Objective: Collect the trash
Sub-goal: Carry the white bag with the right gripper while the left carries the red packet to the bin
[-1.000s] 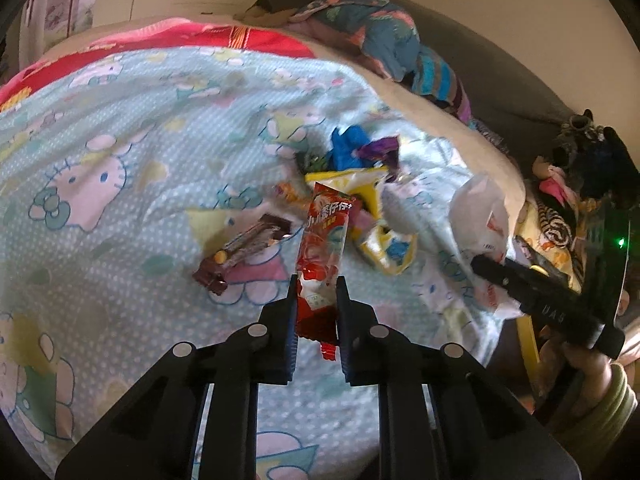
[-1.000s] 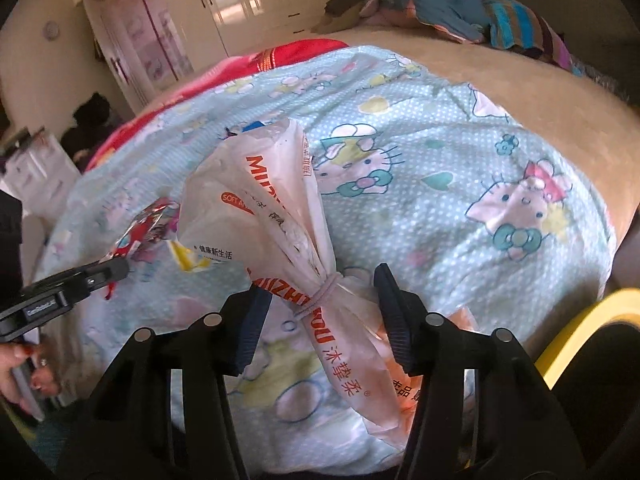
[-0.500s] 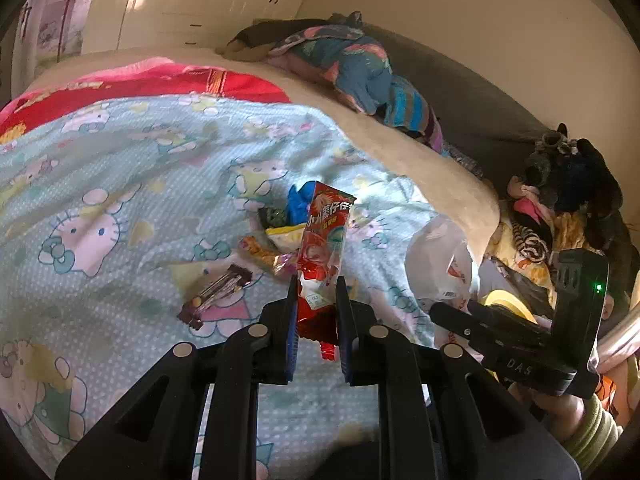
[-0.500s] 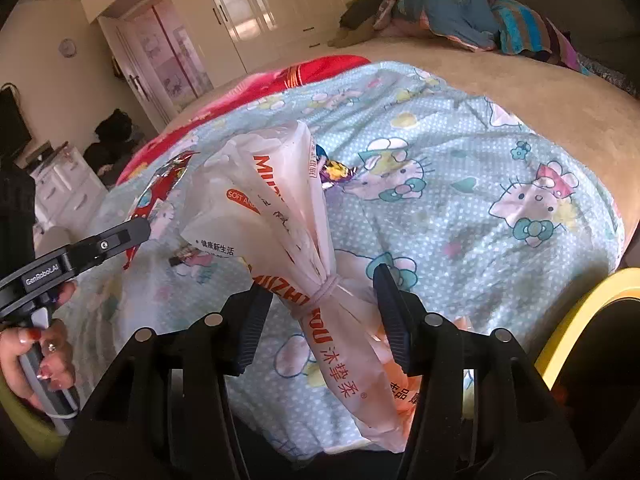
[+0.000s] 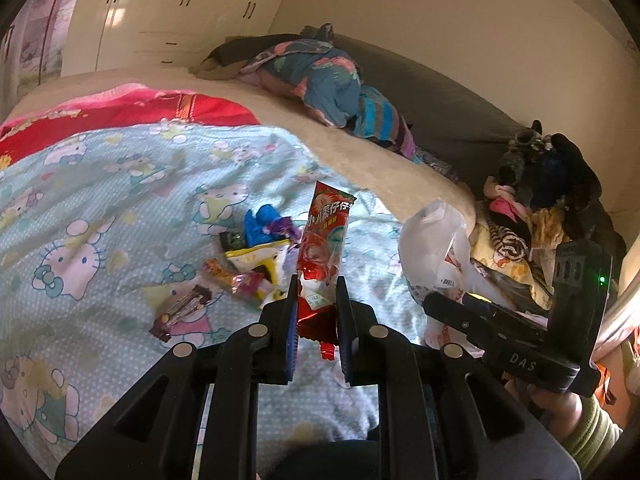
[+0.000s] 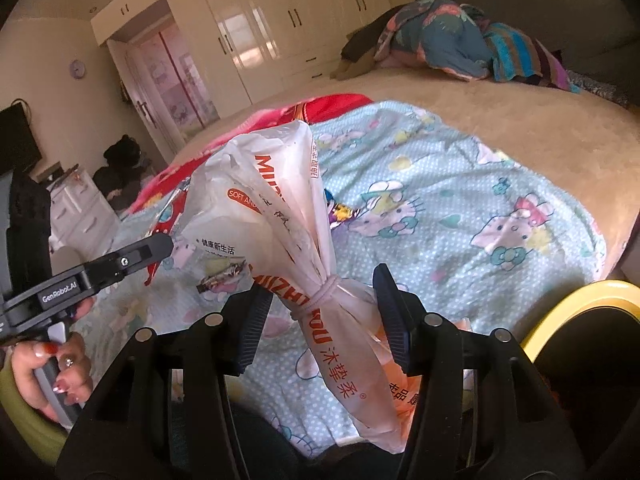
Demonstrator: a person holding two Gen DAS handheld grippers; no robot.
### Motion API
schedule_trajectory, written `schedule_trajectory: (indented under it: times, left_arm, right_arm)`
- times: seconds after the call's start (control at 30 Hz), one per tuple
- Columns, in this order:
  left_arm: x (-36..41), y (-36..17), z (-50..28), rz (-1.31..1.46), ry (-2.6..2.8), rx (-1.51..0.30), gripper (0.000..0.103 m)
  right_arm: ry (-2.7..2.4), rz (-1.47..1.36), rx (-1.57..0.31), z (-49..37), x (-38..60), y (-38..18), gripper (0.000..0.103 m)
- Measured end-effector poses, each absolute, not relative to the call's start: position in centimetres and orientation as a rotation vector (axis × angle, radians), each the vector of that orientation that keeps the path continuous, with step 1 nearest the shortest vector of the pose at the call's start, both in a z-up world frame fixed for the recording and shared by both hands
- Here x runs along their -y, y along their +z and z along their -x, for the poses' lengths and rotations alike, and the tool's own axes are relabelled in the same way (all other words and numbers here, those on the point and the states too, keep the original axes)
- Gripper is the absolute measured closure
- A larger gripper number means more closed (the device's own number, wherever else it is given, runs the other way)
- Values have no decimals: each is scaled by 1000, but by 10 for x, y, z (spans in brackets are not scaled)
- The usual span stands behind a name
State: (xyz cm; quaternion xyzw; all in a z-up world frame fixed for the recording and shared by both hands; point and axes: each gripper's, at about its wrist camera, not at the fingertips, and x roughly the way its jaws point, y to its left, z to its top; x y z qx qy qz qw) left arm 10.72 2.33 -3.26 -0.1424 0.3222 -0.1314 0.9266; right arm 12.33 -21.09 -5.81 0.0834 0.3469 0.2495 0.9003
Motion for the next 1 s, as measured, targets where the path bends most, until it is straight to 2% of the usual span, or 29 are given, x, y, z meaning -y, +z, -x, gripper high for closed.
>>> schedule_trajectory:
  times: [1.0]
  left_arm:
    - [53, -10, -81, 176, -445, -630, 87]
  right_arm:
    - [315, -267, -655, -99, 311, -44, 59]
